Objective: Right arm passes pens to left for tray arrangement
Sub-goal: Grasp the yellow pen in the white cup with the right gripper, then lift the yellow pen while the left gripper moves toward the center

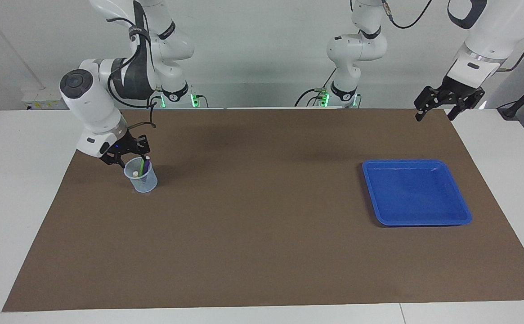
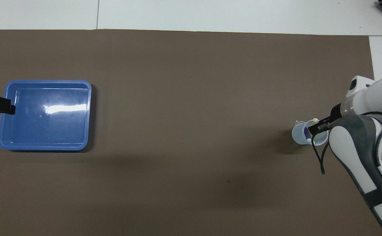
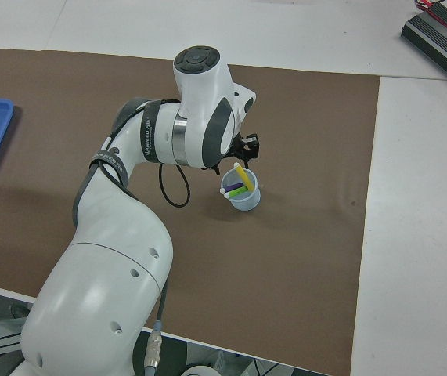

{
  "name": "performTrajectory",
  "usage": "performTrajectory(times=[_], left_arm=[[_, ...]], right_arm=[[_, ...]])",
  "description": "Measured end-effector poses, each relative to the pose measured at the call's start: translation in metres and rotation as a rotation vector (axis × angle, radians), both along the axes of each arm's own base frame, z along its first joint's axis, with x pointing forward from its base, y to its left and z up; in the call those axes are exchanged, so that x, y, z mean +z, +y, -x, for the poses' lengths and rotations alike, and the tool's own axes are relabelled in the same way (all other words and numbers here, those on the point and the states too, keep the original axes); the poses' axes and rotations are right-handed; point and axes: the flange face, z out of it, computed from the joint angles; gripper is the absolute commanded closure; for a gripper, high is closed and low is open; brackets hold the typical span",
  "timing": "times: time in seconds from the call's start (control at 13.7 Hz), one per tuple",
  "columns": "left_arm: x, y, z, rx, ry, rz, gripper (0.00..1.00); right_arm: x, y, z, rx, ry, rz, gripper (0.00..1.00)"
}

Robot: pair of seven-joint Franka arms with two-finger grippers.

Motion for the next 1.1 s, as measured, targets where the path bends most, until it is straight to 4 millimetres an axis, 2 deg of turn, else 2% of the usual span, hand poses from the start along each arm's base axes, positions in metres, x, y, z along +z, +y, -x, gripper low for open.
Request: performTrajectory(times=[0.29,0.44,0.58,0.88,1.1], left_arm=[[0.001,0.001,0.001,0.002,-0.002,0.000,0.00],[0.001,0.000,0.001,0.001,-0.001,0.000,0.00],[-0.004,-0.003,0.005,-0.005,0.013,0.002,0.00],[-0.024,-0.029,0.020,-0.004,0.061,0.015,0.00],[-0.033,-0.043,0.032,0.121,0.096,0.080,0.00]], right_arm=[[-0.006,-0.003,-0.004,0.038,-0.065,-0.001,0.27],[-0.016,-0.003,-0.001,-0.028,-0.069,0.002,0.28],[-0.025,-0.001,0.003,-0.111,-0.051,0.008,0.35],[-0.038,-0.005,0.005,-0.167,-0.026,0.013,0.39],[-0.041,-0.009,0.003,-0.186,-0.031,0.015,0.39]])
